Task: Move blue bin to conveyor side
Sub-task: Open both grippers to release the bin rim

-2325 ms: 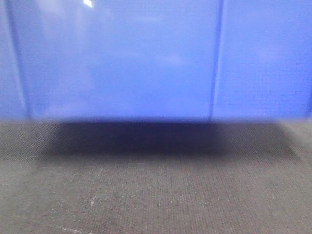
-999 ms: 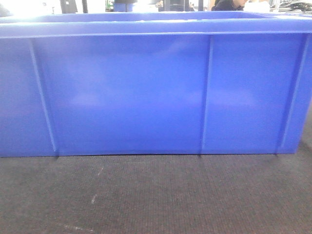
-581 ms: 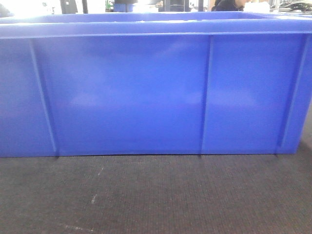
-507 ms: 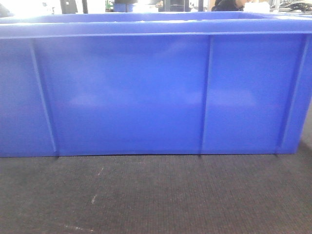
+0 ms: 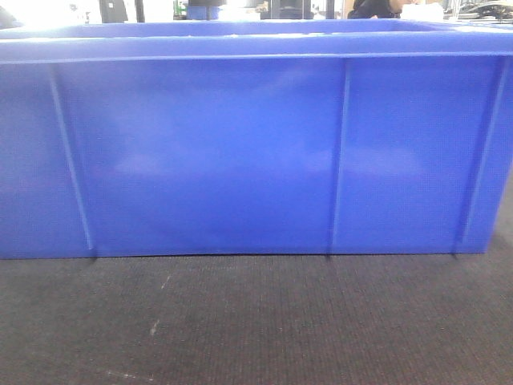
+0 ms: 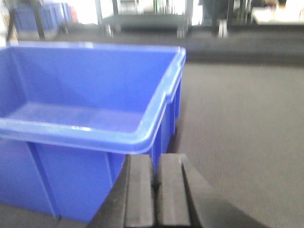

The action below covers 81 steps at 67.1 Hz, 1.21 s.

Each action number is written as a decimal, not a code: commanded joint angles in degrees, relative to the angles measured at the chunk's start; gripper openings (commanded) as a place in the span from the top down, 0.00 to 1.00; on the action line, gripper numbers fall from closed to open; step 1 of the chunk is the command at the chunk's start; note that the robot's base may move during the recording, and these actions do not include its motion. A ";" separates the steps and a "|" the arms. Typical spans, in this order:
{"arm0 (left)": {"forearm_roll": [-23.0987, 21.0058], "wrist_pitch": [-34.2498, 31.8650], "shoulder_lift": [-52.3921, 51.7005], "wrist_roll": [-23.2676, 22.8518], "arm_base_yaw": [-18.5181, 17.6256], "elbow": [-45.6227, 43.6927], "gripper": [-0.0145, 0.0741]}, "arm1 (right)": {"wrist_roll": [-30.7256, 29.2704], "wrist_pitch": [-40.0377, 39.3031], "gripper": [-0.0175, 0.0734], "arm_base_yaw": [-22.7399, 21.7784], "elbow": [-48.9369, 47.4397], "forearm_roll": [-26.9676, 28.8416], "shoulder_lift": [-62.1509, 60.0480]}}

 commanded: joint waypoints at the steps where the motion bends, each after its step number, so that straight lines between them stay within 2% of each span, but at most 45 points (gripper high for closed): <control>1: -0.25 -2.13 -1.04 -0.34 0.14 0.00 0.84 | -0.08 -2.58 0.88 -0.02 1.06 -0.27 -2.58; 50: -0.25 -2.51 -1.04 -0.34 0.14 0.00 0.84 | -0.08 -2.82 0.88 -0.02 1.06 -0.27 -2.83; 59: -1.71 -2.51 -1.04 -0.34 0.56 0.00 0.84 | -0.08 -2.82 0.88 -0.02 1.06 -0.27 -2.83; 62: -2.29 -2.40 -1.40 1.05 1.40 0.22 0.84 | -0.08 -2.82 0.88 -0.02 1.06 -0.27 -2.83; 68: -7.29 -3.78 -2.77 7.86 3.85 2.01 0.84 | -0.08 -2.82 0.88 -0.02 1.06 -0.27 -2.83; 71: -9.32 -5.29 -4.01 9.68 5.43 3.92 0.84 | -0.08 -2.82 0.88 -0.02 1.06 -0.27 -2.83; 81: -9.71 -14.11 -8.70 10.19 8.71 13.17 0.84 | -0.08 -2.82 0.88 -0.02 1.06 -0.27 -2.83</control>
